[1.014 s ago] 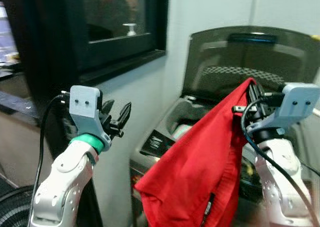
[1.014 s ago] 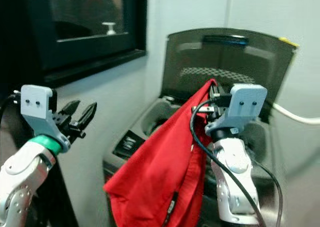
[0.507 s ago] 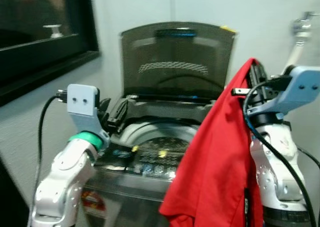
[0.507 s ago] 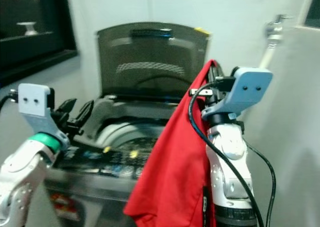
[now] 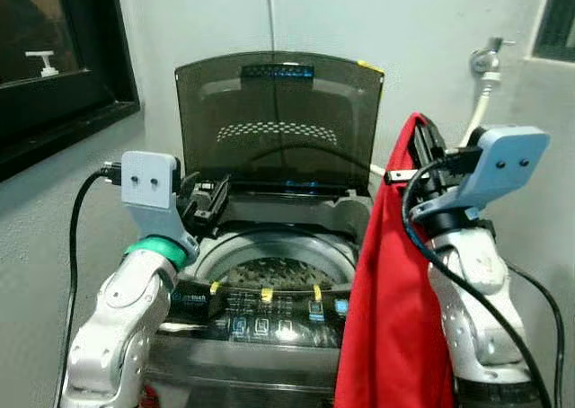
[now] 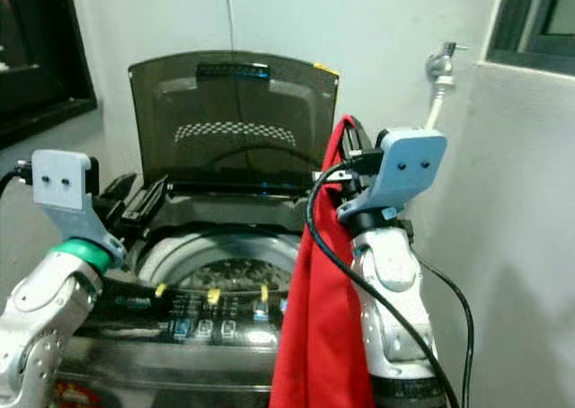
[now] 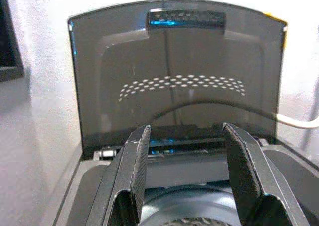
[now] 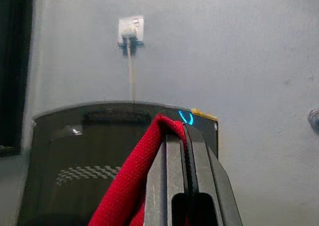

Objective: Clothes washing

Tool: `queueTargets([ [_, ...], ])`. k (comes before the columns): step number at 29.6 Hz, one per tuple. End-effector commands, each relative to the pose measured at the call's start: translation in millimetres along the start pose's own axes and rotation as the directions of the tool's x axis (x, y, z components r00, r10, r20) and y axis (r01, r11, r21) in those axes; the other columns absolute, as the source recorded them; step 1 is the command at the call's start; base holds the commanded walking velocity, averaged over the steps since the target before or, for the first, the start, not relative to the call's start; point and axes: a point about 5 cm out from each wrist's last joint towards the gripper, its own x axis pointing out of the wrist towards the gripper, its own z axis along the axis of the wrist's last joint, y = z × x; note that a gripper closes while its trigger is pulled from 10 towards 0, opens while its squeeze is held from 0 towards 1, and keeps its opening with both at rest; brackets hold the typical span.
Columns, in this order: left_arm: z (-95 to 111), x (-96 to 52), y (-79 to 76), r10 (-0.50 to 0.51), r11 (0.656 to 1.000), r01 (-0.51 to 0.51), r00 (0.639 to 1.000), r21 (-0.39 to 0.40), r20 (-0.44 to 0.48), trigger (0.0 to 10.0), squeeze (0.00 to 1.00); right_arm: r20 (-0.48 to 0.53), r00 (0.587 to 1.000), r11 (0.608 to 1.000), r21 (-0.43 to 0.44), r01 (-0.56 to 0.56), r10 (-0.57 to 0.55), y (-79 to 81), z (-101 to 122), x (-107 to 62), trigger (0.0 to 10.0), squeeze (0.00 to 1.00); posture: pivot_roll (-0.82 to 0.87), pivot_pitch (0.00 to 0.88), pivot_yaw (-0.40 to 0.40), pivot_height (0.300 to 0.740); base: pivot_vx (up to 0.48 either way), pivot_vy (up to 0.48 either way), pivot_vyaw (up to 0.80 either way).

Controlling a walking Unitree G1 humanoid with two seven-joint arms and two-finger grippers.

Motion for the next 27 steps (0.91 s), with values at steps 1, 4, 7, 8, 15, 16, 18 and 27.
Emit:
queueTargets([
  [1,-5.1,-1.5,2.3,0.006,1.000,-0.006,1.000,0.015,-0.020,10.0,0.00,0.020,1.000,1.000,0.004,-0.003,0.003,1.3,3.4,0.9,10.0,0.00,0.07,0.036,0.063,0.740,0.000,0.000,0.00],
  [4,-7.5,-1.7,-1.6,-0.015,1.000,0.015,0.999,0.014,-0.029,10.0,0.00,0.015,1.000,1.000,-0.003,-0.001,0.001,0.3,2.1,-0.6,10.0,0.00,0.06,0.034,0.065,0.740,0.000,0.000,0.00],
  [7,-7.6,-1.7,-2.6,-0.017,1.000,0.018,0.999,0.013,-0.029,10.0,0.00,0.015,1.000,1.000,-0.004,0.000,0.001,0.1,1.9,-0.9,10.0,0.00,0.06,0.033,0.065,0.740,0.000,0.000,0.00],
  [8,-7.7,-1.5,-3.6,-0.022,1.000,0.022,0.999,0.015,-0.030,10.0,0.00,0.015,1.000,1.000,-0.006,-0.001,0.001,0.1,1.8,-1.1,10.0,0.00,0.06,0.033,0.066,0.740,0.000,0.000,0.00],
  [15,-8.5,-2.1,-9.4,-0.061,0.998,0.061,0.998,0.003,-0.035,10.0,0.00,0.012,1.000,1.000,-0.014,0.003,-0.003,-0.9,1.2,-2.3,10.0,0.00,0.06,0.028,0.069,0.740,0.000,0.000,0.00],
  [16,-8.6,-2.5,-10.2,-0.067,0.998,0.067,0.997,-0.001,-0.035,10.0,0.00,0.012,1.000,1.000,-0.017,0.006,-0.006,-1.3,1.1,-2.6,10.0,0.00,0.06,0.028,0.069,0.740,0.000,0.000,0.00],
  [18,-8.9,-2.8,-10.6,-0.068,0.998,0.067,0.997,-0.013,-0.036,10.0,0.00,0.015,1.000,1.000,-0.022,0.012,-0.012,-2.2,1.4,-2.8,10.0,0.00,0.06,0.027,0.070,0.740,0.000,0.000,0.00],
  [27,-8.5,-2.5,-10.3,-0.067,0.998,0.067,0.997,-0.024,-0.035,10.0,0.00,0.026,1.000,0.999,-0.043,0.001,0.000,-1.2,2.8,-2.2,10.0,0.00,0.06,0.028,0.069,0.740,0.000,0.000,0.00],
])
